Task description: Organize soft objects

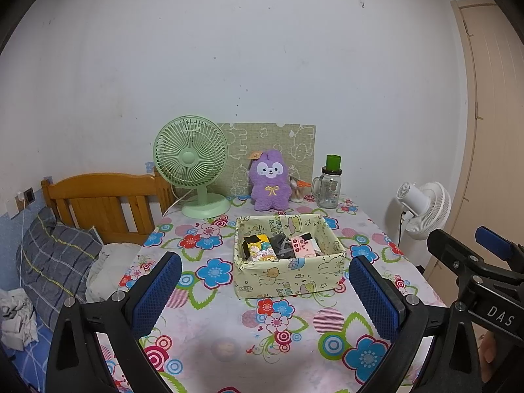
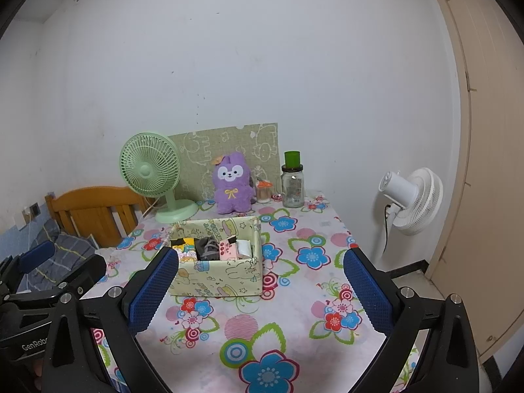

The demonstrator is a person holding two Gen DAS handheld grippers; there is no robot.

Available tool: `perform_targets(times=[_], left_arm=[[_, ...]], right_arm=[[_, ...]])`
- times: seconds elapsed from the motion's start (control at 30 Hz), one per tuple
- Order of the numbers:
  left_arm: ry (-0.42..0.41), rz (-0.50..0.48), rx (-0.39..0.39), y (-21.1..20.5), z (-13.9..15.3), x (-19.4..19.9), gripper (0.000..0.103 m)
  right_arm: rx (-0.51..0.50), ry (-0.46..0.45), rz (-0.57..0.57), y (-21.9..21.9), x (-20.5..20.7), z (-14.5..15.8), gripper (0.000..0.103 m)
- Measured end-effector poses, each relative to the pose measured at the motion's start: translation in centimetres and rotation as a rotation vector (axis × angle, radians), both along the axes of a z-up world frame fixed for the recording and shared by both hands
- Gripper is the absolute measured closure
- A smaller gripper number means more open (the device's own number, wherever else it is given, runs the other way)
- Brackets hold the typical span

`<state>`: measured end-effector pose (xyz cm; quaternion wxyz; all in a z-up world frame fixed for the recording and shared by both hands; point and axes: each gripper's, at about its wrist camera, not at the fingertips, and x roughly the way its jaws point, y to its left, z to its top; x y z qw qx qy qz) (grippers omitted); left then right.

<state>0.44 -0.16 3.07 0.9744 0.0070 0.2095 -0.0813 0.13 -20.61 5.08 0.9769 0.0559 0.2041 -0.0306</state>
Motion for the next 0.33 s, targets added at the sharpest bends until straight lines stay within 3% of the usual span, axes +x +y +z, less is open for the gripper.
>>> perform_targets(times=[0.33], left_arm=[[0.002, -0.006, -0.004, 0.06, 0.03, 0.08, 0.0]], right_arm=[[0.0, -0.003, -0.004, -0.05, -0.26, -0.01, 0.001]])
